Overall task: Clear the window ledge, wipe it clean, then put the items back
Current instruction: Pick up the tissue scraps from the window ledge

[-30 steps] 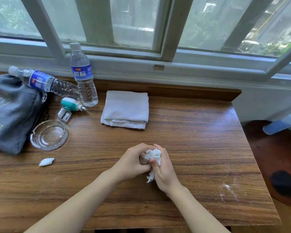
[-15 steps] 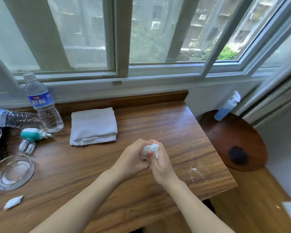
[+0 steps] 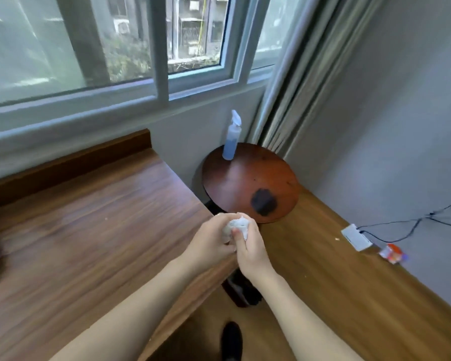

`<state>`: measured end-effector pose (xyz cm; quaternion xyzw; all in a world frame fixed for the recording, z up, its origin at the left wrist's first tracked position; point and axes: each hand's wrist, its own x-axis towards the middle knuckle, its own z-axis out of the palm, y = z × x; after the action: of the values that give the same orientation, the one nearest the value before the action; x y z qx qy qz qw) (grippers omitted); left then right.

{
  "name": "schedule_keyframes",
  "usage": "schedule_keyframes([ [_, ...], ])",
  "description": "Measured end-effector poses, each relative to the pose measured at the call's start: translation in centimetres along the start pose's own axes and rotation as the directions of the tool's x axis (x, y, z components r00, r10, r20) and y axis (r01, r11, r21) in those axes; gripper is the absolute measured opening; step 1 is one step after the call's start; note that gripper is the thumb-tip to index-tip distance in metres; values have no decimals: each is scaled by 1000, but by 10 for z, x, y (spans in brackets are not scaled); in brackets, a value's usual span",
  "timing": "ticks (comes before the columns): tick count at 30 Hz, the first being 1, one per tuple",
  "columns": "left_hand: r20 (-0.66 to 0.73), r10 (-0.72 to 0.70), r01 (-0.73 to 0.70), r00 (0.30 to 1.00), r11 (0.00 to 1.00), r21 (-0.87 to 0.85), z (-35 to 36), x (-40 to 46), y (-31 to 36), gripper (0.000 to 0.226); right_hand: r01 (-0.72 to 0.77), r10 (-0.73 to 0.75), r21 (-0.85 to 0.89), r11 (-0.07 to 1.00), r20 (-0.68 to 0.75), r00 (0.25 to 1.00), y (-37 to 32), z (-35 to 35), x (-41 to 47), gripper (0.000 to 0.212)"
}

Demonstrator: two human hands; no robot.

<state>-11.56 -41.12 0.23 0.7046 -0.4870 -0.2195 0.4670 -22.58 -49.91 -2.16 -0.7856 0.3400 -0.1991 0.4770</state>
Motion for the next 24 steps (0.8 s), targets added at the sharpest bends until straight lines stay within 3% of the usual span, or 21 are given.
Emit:
schedule_keyframes([
  [6, 30, -133, 134, 991, 990, -37, 112, 78, -16, 51, -92, 92, -39, 995, 12, 996, 94, -70, 51, 54],
  [9, 67, -271, 276, 960, 958, -83, 163, 102, -27, 48, -166, 167, -25, 986, 26, 986, 143, -89, 70, 56],
  [13, 78, -505, 511, 860, 851, -121, 231, 118, -52, 31, -303, 305, -31, 952, 76, 949, 218, -94, 80, 58],
  [15, 95, -604, 611, 791, 774, -164, 261, 121, -73, 25, -383, 387, -57, 922, 111, 915, 258, -91, 81, 46],
  [17, 152, -677, 694, 720, 697, -179, 285, 121, -99, 31, -439, 450, -104, 892, 137, 882, 301, -85, 81, 38],
  [20, 211, -707, 737, 675, 664, -128, 321, 125, -150, 49, -517, 535, -139, 844, 167, 828, 363, -70, 84, 36],
  [24, 296, -758, 812, 582, 564, -152, 360, 128, -212, 55, -612, 632, -161, 774, 240, 737, 424, -41, 94, 39],
])
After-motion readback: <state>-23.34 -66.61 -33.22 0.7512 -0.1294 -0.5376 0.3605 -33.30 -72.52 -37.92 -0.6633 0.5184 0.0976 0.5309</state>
